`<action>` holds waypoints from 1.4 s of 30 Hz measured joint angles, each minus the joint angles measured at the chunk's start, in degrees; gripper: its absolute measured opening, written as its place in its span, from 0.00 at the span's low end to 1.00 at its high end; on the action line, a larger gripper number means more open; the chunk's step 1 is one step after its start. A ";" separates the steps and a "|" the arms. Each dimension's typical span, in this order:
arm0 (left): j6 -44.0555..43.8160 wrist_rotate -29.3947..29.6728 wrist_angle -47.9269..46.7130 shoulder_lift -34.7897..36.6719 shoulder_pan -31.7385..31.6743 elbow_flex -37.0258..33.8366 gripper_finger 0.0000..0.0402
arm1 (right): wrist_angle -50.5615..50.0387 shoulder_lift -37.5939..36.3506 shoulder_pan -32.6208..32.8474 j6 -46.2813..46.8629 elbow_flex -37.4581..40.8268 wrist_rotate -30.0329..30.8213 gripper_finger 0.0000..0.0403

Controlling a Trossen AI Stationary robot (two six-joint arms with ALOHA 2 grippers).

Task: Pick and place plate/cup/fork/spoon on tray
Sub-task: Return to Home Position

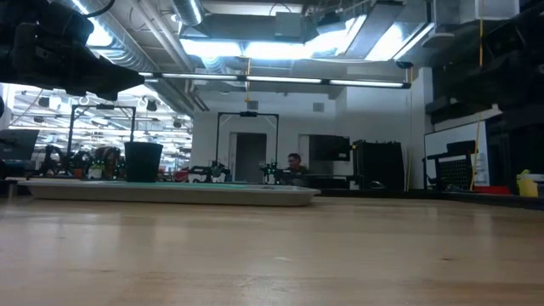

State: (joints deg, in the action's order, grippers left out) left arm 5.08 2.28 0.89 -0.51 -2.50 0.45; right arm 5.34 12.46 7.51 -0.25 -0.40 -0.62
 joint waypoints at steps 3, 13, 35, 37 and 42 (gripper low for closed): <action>0.02 0.00 0.00 0.00 0.00 0.00 0.20 | -1.35 -1.75 0.00 -0.06 0.00 -0.02 0.03; 0.02 -0.02 0.00 0.00 0.00 0.00 0.20 | -4.01 -10.20 0.00 -0.06 0.00 -0.11 0.03; 0.00 0.00 0.00 0.00 0.00 0.00 0.20 | -4.04 -11.90 0.00 0.03 0.00 -0.11 0.03; 0.00 -0.02 0.00 0.00 0.00 0.00 0.20 | -4.02 -11.90 0.00 -0.06 0.00 -0.11 0.03; 0.00 0.00 0.00 0.02 0.02 0.00 0.20 | -4.02 -11.90 0.02 -0.06 0.00 -0.11 0.03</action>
State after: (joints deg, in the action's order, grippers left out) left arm 5.08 2.28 0.89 -0.49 -2.48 0.45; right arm 1.32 0.56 7.53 -0.32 -0.40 -0.73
